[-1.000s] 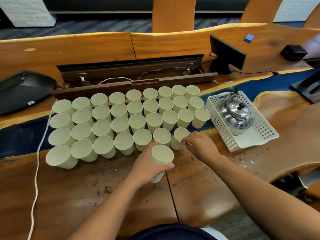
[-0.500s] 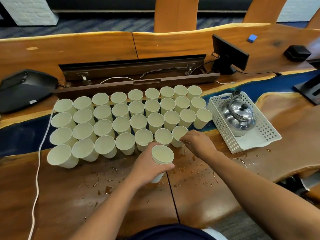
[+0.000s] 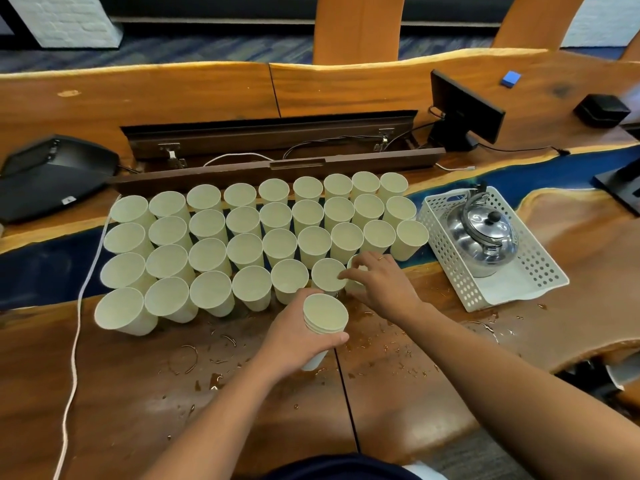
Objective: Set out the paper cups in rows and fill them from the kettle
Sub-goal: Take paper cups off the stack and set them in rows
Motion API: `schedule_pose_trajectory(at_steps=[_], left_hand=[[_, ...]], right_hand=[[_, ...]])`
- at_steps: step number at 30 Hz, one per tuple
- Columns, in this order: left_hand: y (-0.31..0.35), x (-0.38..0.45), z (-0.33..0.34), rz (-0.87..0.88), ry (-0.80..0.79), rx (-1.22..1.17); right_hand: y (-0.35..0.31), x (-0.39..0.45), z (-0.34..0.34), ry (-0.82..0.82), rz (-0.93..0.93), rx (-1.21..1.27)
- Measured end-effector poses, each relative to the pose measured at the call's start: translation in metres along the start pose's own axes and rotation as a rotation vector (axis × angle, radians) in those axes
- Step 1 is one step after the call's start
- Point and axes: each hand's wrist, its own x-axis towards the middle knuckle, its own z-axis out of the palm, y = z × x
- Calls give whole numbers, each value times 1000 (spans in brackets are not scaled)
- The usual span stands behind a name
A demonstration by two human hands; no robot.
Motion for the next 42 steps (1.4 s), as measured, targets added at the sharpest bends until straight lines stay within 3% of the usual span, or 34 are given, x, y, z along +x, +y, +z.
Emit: schedule_pose_trajectory(at_steps=[15,23,36,42], left_hand=[[-8,-4,-7,-38,23,13],[-8,-4,-7,-39,32,-1],[-4,-4,-3,-21,16,18],[-9,-6,-2,-33,27,-5]], right_hand=[[-11,19,8,-84,-17,-59],[8,-18,7,138,95,-1],[34,-19,25,203,52,-4],[22,-20,11,198,146,75]])
